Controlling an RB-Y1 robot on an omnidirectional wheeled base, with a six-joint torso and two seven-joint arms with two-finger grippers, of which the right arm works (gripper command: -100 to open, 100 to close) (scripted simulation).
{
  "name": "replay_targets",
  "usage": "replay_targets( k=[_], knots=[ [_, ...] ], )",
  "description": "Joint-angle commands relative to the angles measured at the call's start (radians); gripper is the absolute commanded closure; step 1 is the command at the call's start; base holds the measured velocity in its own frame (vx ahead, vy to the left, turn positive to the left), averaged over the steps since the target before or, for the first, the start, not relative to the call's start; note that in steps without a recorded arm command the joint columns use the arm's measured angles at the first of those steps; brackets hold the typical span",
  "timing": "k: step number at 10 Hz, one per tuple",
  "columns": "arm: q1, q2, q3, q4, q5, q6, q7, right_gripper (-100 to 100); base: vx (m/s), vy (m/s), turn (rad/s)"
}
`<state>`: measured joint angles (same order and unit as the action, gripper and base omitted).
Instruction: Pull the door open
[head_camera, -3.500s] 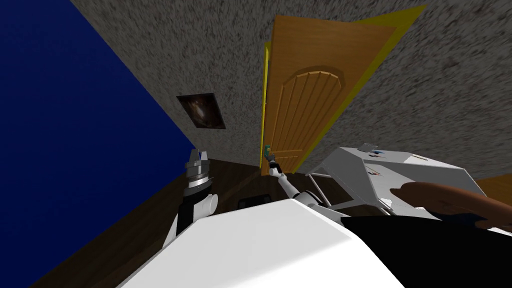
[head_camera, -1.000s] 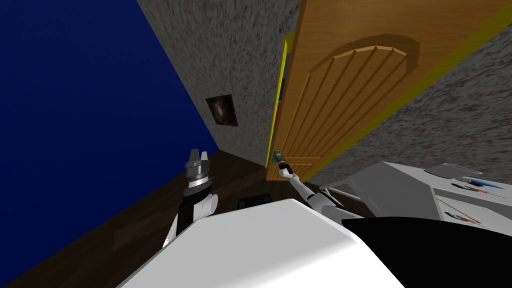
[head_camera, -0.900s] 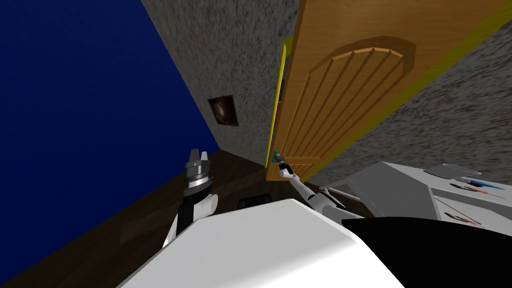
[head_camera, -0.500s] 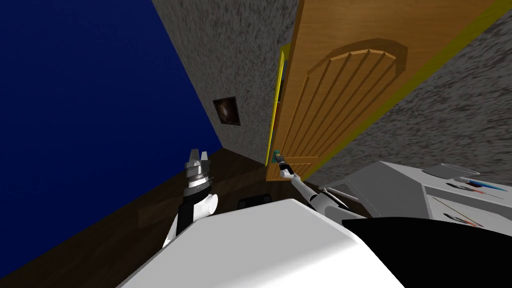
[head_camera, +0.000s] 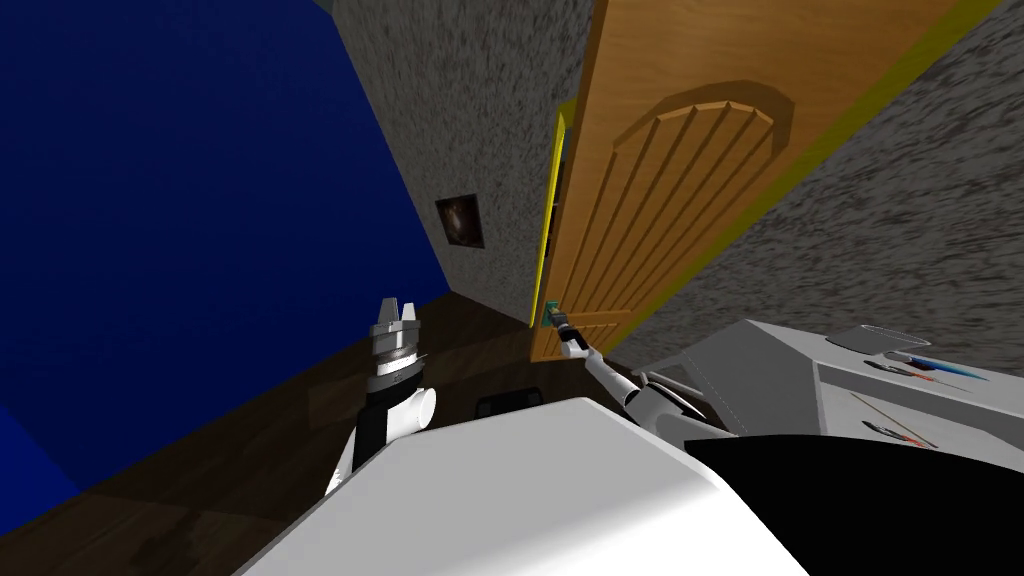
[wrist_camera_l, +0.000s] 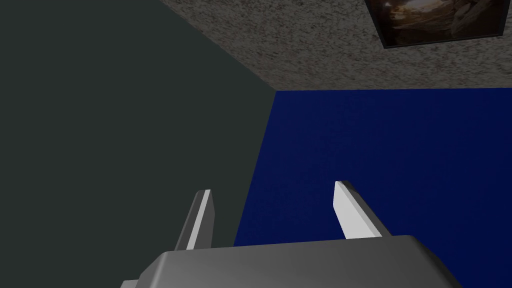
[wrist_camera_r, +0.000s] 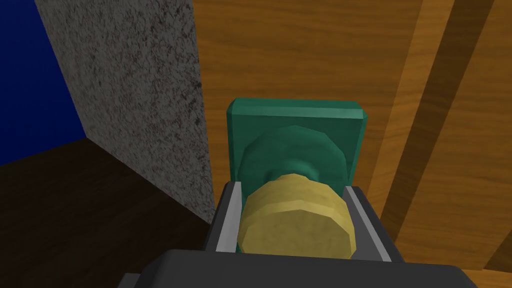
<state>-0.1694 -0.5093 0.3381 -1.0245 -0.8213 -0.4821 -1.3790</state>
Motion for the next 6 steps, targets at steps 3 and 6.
replay_targets(
  k=[3,6],
  knots=[
    [0.02,-0.039,0.054,-0.044,0.005,-0.01,-0.042,100,-0.221,-0.106,0.101],
    [0.031,-0.06,0.08,-0.058,0.003,-0.017,-0.057,100,-0.136,-0.039,0.058]
  ],
)
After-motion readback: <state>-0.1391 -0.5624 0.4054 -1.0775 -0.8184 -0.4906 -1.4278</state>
